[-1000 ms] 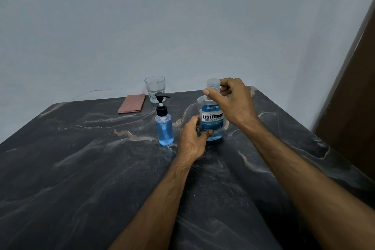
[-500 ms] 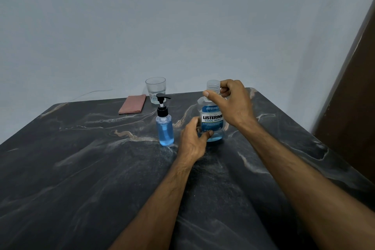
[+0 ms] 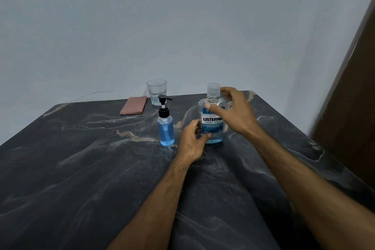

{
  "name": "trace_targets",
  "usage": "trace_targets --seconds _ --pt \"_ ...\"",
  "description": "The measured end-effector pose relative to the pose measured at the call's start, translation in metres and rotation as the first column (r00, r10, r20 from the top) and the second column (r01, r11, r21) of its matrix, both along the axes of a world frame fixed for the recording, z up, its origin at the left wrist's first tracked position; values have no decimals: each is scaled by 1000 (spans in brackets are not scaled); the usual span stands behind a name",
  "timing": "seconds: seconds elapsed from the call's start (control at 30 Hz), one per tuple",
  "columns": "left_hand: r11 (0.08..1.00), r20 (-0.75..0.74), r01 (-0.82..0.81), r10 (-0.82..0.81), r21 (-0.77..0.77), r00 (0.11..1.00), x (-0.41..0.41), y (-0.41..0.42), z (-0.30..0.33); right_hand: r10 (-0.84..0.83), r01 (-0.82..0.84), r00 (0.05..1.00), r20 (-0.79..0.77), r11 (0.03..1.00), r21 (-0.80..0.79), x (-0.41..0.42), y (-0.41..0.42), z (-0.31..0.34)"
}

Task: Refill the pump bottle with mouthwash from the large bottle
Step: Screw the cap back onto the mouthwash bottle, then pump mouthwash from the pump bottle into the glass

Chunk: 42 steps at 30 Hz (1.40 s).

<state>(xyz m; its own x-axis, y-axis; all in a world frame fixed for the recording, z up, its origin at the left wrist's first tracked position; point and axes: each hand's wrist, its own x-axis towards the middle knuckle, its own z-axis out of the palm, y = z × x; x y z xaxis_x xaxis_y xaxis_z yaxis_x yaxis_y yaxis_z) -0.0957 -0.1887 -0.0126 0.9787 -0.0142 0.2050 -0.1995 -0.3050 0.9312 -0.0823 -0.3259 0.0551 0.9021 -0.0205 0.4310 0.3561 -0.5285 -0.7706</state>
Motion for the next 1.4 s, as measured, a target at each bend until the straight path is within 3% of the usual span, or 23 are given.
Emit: trace_targets --seconds 0.1,0.27,0.37,0.47,0.7,0.9,1.4 --pt "999 -23 27 -27 -33 999 0 4 -1 138 -126 975 -173 989 78 0 -12 -13" --pt "993 -69 12 -21 -118 997 1 12 1 244 -236 948 -205 970 60 -2 -15 -31" --pt "994 -44 -11 7 -112 999 1 13 0 173 -170 969 -178 985 30 0 -16 -38" --pt "998 33 -60 60 0 998 2 11 -3 2 -5 995 -103 1000 -21 4 -26 -42" --pt "982 114 -161 149 101 982 8 15 -7 -236 233 971 -40 970 -63 18 -60 -46" --pt "978 122 -161 145 132 982 11 13 -11 -287 279 956 -60 954 -110 29 -69 -52" --pt "979 151 -153 132 134 980 9 14 -12 -308 305 940 -149 951 -42 30 -65 -61"
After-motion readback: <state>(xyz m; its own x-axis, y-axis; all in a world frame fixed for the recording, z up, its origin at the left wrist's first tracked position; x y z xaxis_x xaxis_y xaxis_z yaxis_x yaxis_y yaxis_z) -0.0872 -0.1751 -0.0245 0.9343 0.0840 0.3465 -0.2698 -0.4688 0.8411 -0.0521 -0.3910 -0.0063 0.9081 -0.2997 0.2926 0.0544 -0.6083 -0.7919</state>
